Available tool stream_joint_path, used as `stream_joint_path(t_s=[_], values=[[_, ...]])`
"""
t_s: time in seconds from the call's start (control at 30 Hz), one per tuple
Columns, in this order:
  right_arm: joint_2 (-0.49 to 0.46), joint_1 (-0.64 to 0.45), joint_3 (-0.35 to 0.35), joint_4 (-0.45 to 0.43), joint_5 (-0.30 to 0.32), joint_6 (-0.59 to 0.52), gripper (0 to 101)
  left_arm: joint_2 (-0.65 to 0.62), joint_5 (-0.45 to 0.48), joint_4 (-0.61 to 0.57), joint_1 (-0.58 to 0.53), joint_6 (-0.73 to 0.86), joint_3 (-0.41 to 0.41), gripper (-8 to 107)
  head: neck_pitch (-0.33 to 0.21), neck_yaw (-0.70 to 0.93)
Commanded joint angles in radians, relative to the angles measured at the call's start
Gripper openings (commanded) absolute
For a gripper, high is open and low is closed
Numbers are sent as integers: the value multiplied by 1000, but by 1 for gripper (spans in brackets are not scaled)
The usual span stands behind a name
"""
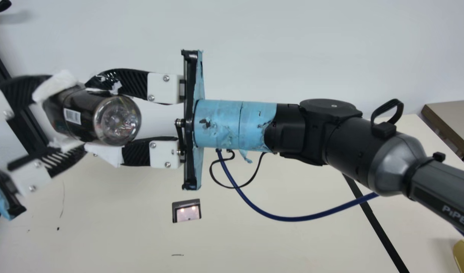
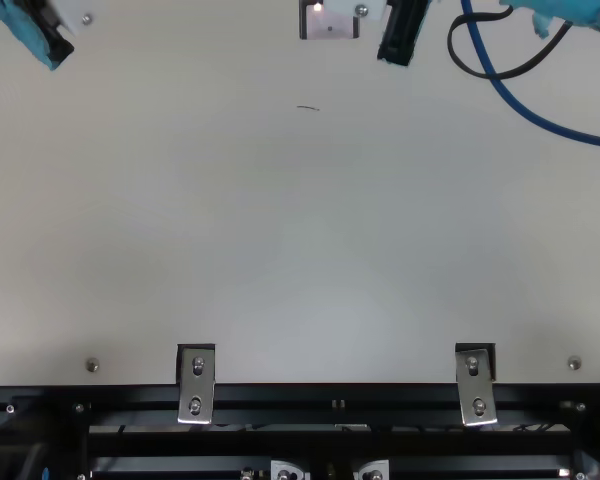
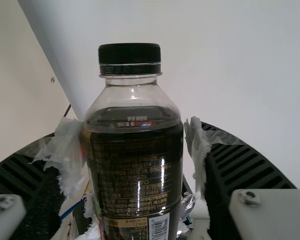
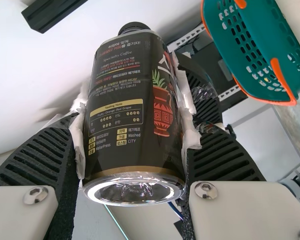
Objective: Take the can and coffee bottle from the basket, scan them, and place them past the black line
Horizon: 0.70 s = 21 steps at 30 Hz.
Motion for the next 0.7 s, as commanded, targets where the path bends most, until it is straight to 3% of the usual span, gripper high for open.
stream_joint_path(t_s=[0.0, 0.43, 0.67], values=[[0, 0, 0, 0, 0, 0, 0, 0, 0, 0, 0, 0, 0, 90, -32, -18], [0, 0, 0, 0, 0, 1, 0, 0, 1, 2, 1, -3, -2, 90, -32, -18], [0, 0, 0, 0, 0, 1, 0, -12, -59, 34, 53, -10, 8, 90, -32, -18]])
